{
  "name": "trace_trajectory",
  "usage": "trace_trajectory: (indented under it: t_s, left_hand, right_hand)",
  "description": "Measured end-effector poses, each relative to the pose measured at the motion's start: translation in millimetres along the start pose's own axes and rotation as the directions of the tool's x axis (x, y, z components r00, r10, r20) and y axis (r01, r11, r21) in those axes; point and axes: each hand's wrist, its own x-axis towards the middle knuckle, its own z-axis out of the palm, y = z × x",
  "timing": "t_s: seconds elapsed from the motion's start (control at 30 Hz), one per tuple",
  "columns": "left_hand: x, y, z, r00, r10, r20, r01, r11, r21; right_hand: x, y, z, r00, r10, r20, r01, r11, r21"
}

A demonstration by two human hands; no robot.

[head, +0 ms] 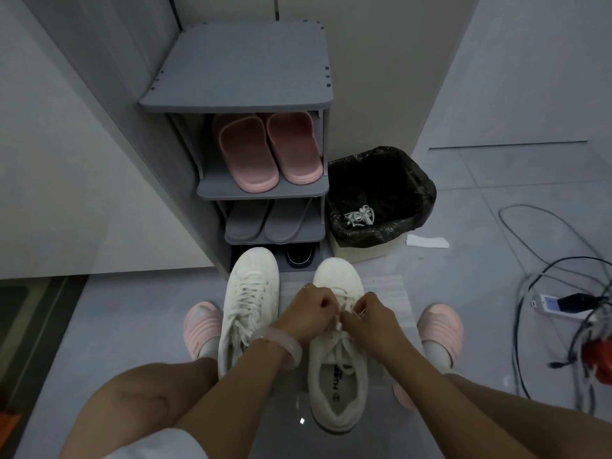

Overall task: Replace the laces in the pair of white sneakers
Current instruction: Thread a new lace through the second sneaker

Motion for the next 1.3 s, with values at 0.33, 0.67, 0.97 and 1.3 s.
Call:
trace_trajectory:
  t_s: [0.33, 0.67, 0.97, 1.3]
  left_hand:
    - [-17, -7, 5, 0.989, 0.147, -0.034, -0.121, 0.906, 0.405]
    - [-12, -23, 2, 0.977, 0.194, -0.085, -0.114, 0.818, 0.563]
    - [-18, 18, -19, 0.966, 0.256, 0.033, -0.256, 0.967, -0.015]
    - [-45, 96, -72, 0.962, 0.23, -0.148, -0.264, 0.635, -0.726]
  right_hand:
    - [-14, 9, 4, 0.956, -0.292, 0.036, 0.264, 0.796, -0.544]
    - [-11, 14, 6, 0.947, -0.313, -0.073, 0.231, 0.822, -0.521]
    - [-16, -36, -37, 0.966, -0.235, -0.104, 0.256, 0.833, 0.49]
    - [-41, -98, -96, 0.923, -0.261, -0.283, 0.358, 0.854, 0.378]
